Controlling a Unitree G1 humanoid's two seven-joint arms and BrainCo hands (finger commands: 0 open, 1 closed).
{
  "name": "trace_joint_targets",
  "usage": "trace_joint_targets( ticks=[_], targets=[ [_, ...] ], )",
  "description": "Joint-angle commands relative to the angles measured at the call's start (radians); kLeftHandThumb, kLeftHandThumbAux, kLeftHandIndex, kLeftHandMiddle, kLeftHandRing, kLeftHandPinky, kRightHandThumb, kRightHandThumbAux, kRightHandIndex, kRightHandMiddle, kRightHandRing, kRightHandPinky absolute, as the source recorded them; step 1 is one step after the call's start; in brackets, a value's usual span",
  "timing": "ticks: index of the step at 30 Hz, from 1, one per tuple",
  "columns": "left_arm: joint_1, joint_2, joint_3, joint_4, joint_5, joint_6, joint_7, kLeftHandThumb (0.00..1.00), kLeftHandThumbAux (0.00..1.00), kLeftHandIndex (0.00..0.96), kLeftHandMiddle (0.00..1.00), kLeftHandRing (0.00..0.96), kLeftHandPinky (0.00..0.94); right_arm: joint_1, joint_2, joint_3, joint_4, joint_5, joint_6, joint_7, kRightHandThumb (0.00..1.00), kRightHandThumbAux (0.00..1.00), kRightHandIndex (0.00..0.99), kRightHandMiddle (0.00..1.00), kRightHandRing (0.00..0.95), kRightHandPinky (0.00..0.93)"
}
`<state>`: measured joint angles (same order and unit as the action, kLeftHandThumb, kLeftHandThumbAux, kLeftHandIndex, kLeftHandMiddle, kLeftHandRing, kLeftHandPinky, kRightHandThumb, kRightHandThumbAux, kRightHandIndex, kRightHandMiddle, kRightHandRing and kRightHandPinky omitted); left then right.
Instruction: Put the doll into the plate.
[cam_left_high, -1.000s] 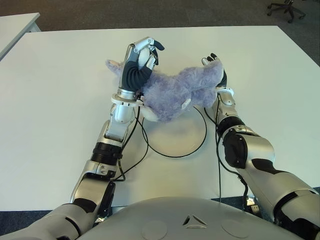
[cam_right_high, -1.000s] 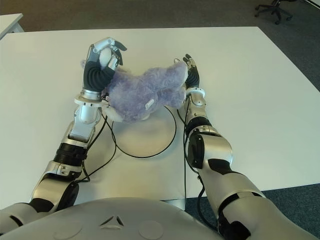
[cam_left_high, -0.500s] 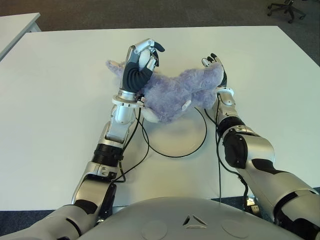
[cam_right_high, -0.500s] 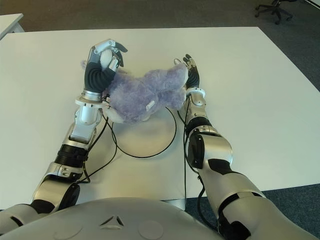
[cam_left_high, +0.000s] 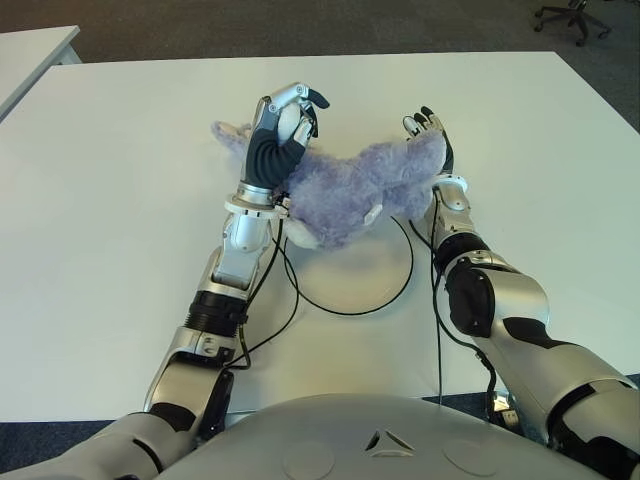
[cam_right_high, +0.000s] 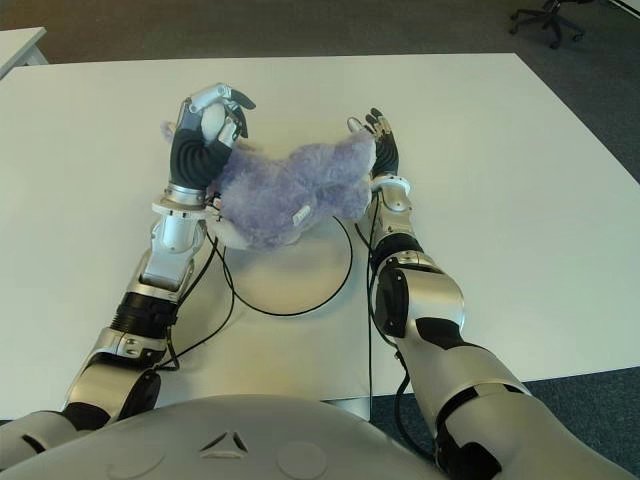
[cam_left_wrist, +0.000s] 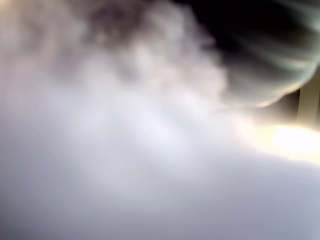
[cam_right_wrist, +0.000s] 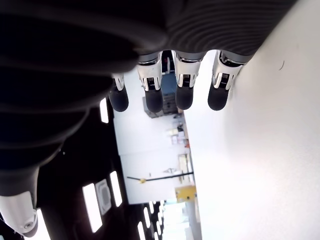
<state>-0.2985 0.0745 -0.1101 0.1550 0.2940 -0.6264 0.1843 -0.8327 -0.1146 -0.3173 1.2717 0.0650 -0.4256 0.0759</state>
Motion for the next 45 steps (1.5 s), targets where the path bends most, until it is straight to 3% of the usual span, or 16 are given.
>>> trace_joint_targets(
  ticks=[1,45],
  targets=[
    [0.021,-0.005,-0.011,-0.013,-0.009,0.009,-0.023,0.752,0.693,0.443,0.832,0.846,0.839,0.078,0.027,-0.001,0.053,0.006,0.054,-0.006,0.076,0.609,0.02,0.043,0.043,0.065],
    [0.061,-0.022,-0.039,-0.037,-0.105,0.062,-0.14,0.75,0.694,0.442,0.831,0.844,0.844,0.07,0.023,0.003,0.053,0.004,0.056,-0.006,0.074,0.597,0.018,0.039,0.038,0.062]
  ],
)
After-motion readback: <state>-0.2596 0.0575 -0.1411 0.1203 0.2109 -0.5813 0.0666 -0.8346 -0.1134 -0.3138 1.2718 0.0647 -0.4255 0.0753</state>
